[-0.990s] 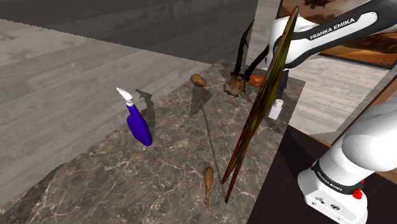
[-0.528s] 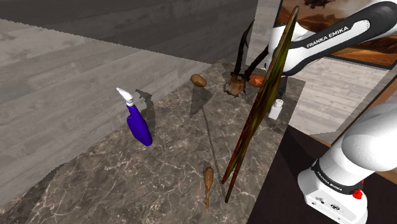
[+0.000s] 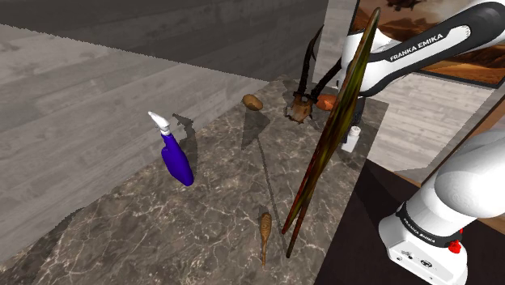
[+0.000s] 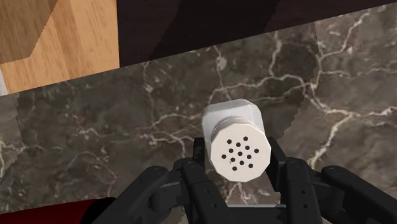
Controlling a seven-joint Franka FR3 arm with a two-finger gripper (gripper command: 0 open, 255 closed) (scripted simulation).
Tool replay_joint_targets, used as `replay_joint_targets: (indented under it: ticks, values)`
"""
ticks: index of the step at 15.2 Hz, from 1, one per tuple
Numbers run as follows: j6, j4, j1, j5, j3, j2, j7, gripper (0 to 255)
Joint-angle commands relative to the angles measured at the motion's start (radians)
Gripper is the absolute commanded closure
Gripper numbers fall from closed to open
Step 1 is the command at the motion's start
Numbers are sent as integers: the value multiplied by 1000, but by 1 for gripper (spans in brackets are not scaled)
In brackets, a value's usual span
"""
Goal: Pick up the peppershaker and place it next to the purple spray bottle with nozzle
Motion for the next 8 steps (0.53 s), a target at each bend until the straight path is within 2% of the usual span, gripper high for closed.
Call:
replay_joint_targets:
  ticks: [1, 6, 8]
  values:
    - [0, 0, 0, 0, 0, 0, 0, 255]
    - [0, 0, 0, 0, 0, 0, 0, 255]
    - [-35, 13, 0, 2, 2, -22, -2, 255]
